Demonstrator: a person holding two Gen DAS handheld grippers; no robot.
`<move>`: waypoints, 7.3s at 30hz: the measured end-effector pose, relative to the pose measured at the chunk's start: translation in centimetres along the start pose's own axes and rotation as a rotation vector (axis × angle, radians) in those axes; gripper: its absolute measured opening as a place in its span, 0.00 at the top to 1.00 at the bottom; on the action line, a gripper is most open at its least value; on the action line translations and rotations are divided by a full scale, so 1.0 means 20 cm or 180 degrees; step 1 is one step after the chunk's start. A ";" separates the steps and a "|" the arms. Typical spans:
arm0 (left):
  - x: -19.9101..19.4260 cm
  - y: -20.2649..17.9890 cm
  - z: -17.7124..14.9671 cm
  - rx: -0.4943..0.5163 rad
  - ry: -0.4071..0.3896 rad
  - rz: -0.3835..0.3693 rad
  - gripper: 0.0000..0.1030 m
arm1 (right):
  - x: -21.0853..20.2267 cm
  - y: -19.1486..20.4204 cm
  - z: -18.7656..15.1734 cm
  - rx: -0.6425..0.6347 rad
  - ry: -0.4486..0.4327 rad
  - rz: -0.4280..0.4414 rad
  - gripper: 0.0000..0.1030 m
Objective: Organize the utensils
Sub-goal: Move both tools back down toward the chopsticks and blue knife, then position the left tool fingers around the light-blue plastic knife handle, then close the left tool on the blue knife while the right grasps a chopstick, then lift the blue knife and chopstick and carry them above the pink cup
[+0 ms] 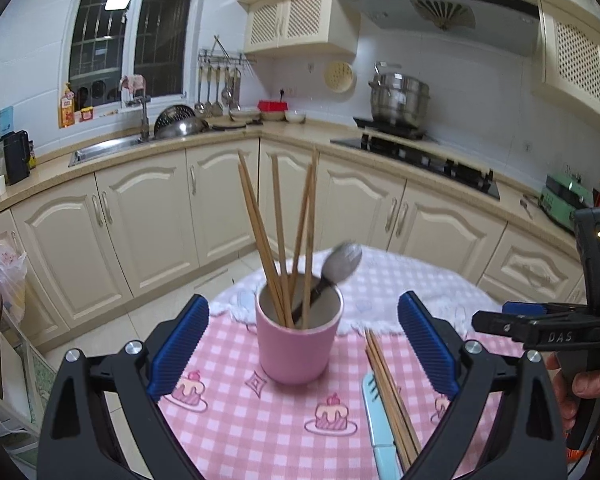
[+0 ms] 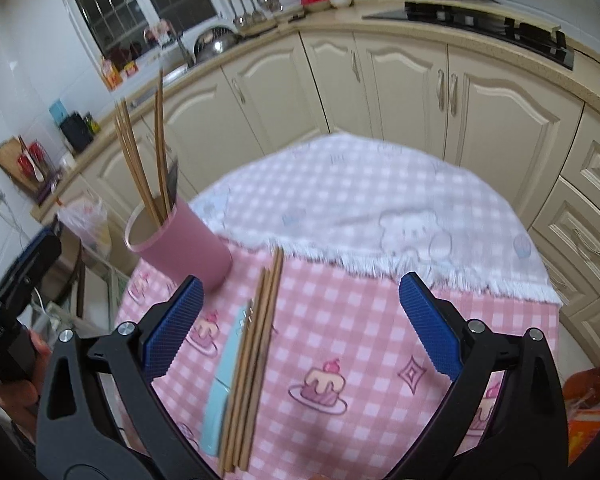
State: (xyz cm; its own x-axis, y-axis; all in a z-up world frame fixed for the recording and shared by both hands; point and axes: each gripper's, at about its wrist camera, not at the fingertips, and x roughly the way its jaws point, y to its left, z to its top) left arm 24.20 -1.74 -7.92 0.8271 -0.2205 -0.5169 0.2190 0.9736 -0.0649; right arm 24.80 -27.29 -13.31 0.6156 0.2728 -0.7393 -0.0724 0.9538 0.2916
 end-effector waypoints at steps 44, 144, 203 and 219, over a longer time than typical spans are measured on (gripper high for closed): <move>0.31 -0.06 -0.42 0.0129 0.1083 -0.0037 0.09 | 0.55 0.17 -0.23 -0.0793 0.0952 -0.0664 0.07; 0.81 -0.40 -0.37 0.0930 0.1807 -0.0315 0.79 | 0.50 0.04 -0.07 -0.0541 0.0930 -0.0278 0.94; 0.09 -0.06 0.01 0.0090 0.0345 -0.0516 0.80 | -0.05 0.14 0.11 -0.0378 -0.0454 0.0626 0.94; -0.20 0.03 0.27 0.0030 -0.0147 -0.0676 0.80 | -0.30 0.29 0.33 -0.0511 -0.1025 0.0829 0.94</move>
State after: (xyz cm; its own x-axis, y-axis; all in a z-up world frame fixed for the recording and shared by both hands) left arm 23.85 -0.71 -1.30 0.7846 -0.4234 -0.4529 0.3956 0.9043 -0.1601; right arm 25.86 -24.13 -3.23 0.7719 0.4777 -0.4196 -0.3627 0.8728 0.3264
